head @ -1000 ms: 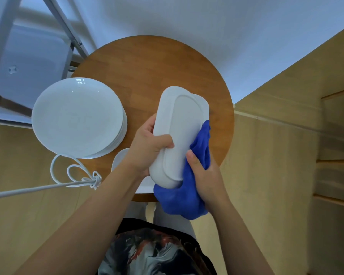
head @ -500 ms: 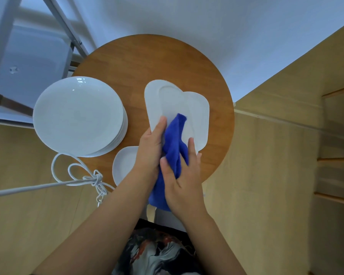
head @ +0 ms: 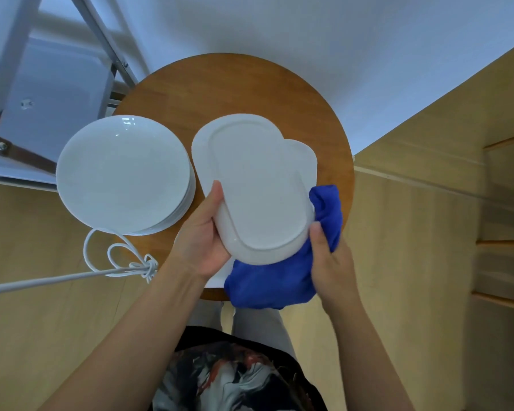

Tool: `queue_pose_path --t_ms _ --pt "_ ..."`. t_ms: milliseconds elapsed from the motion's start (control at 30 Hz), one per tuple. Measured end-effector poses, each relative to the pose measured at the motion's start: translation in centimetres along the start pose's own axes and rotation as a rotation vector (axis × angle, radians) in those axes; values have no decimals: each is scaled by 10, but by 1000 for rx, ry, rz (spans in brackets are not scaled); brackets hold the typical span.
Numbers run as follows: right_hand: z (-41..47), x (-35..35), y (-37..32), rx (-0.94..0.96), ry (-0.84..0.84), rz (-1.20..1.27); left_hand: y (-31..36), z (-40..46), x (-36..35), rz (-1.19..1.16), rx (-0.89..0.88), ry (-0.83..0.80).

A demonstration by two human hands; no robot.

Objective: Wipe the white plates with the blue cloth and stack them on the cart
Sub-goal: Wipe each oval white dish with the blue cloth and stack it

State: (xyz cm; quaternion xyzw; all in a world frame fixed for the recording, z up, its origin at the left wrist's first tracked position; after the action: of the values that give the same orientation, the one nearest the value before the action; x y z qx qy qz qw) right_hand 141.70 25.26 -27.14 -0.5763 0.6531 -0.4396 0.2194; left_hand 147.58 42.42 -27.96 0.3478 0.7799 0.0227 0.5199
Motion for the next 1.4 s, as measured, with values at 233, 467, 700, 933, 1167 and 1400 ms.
queue_pose_path --t_ms 233,467,700,933,1167,1400 --pt "-6 -3 -24 -32 -401 233 -8 0 25 110 307 61" --pt "-18 -4 -37 74 -60 -155 -7 -7 -2 1173 146 211" --pt "-26 0 -29 49 -102 155 -34 -13 -10 787 163 211" --pt "-19 6 -30 19 -136 129 -19 -8 21 575 174 570" --pt "-16 -22 -40 252 -207 -752 0 -10 24 962 55 550" --pt "20 8 -15 -65 -151 -314 5 -4 9 1235 167 307"
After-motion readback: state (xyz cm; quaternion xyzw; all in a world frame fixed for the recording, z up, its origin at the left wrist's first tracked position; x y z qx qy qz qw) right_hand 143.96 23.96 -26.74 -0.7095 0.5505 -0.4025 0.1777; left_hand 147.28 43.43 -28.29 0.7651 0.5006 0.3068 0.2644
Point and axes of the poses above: each hand's wrist, its own z-axis towards the middle knuckle, its own x-axis out of the back of the hand, y = z × x, the point moved 6 cm from there along z, towards the middle knuckle, and after that the axes turned 1 degree about -z, right-handed, at the moved point
